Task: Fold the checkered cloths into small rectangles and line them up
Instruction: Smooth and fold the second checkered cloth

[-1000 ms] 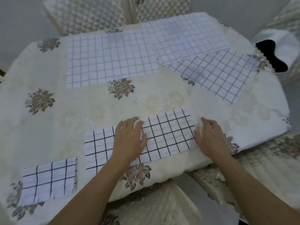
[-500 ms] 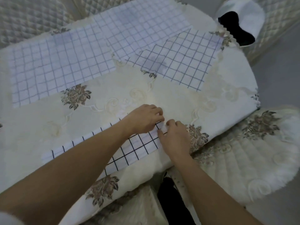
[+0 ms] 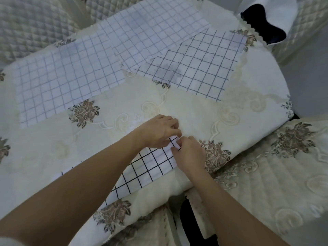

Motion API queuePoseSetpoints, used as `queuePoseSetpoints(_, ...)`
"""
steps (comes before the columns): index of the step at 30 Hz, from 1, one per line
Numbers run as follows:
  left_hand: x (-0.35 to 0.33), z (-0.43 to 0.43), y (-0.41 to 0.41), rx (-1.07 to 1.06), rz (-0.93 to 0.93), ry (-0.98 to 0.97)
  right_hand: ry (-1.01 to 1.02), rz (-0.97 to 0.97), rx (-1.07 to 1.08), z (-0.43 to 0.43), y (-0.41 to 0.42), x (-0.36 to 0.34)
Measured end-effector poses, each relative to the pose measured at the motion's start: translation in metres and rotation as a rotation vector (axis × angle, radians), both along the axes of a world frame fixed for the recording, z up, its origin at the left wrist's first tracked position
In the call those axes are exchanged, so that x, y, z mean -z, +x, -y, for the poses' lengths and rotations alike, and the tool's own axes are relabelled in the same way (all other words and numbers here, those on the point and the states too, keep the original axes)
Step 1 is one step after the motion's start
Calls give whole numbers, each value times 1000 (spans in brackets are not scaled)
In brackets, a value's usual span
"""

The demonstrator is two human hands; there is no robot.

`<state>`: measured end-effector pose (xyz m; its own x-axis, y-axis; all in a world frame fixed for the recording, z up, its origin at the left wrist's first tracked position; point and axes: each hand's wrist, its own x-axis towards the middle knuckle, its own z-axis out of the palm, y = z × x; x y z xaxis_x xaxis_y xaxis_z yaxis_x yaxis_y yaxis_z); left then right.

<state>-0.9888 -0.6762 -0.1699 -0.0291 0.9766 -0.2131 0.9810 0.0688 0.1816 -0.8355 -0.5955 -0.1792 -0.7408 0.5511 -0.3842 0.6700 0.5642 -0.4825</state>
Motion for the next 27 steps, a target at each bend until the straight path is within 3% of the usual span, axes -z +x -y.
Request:
queuePoseSetpoints(10, 2, -44, -6, 27, -44, 53, -54, -147, 17, -54, 3, -11)
queuePoseSetpoints(16, -19, -49, -4, -112, -94, 196, -99, -296, -7, -79, 0, -21)
queuePoseSetpoints(21, -40, 16, 42, -504, -134, 424, -99, -381, 4, -71, -7, -30)
queuePoseSetpoints(27, -8, 146, 135, -466, -63, 195, -50, -403, -15, -48, -10, -41)
